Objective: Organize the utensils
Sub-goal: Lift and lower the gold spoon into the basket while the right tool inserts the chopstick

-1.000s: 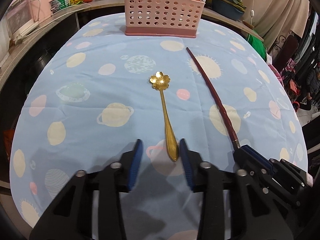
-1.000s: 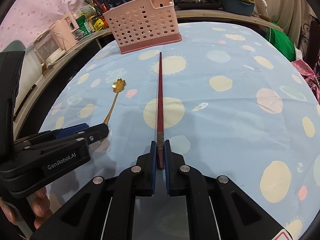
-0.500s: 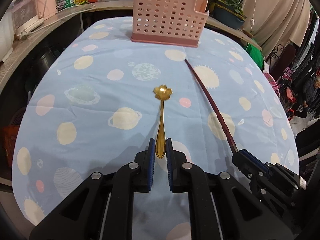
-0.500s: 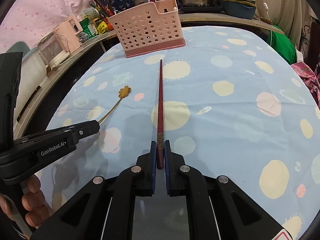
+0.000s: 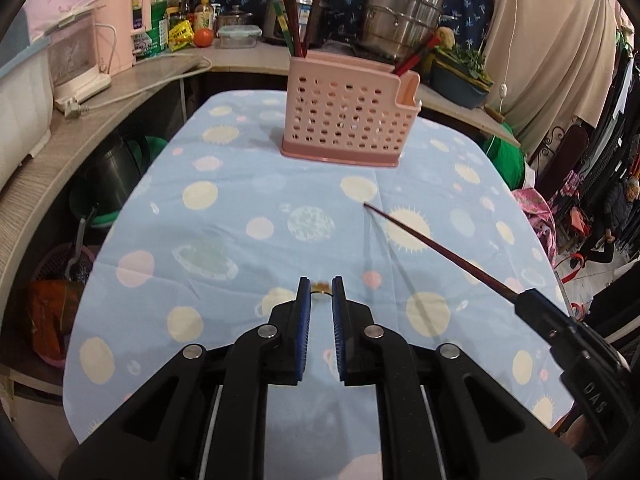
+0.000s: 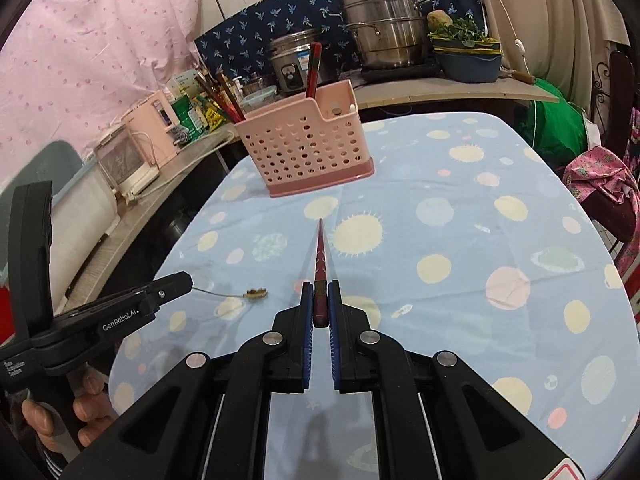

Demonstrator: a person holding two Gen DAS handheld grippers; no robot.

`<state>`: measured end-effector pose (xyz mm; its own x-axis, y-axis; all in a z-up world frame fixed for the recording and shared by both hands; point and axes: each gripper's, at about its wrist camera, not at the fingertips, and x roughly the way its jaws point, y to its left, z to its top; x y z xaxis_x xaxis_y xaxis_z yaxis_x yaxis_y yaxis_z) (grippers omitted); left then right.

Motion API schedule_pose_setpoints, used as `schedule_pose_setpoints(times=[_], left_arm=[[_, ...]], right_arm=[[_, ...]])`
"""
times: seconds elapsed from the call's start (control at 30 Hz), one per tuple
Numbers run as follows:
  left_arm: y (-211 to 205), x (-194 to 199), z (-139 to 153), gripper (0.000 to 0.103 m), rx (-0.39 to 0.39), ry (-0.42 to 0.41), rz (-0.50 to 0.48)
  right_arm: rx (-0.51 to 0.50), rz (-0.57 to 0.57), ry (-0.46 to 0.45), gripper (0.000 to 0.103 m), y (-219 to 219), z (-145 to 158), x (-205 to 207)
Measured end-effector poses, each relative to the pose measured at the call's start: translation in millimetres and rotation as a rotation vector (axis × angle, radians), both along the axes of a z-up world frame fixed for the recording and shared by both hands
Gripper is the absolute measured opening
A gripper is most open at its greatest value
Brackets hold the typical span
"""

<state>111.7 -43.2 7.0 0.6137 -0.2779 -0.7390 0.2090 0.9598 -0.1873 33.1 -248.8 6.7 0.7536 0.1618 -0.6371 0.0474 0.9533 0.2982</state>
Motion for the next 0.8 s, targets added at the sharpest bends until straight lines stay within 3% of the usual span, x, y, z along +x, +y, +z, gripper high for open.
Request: schedule_pose_setpoints(times=[0.2, 0.27, 0.8], left_arm=[[4.1, 8.7, 25.8, 0.008, -0.001, -0.057, 0.007], [4.4, 12.8, 32.6, 0.001, -0.001, -0.064, 0.006], [5.1, 44.8, 80.2, 0.001, -0.011, -0.135, 0.000]], right_arm=[[0.015, -0.014, -0.071, 0.007, -12.0, 30.6, 8.9], [0.022, -0.018, -0.091, 0.007, -15.8, 39.1, 13.2], [0.027, -0.011, -0.187, 0.007, -30.0, 91.0, 39.7]])
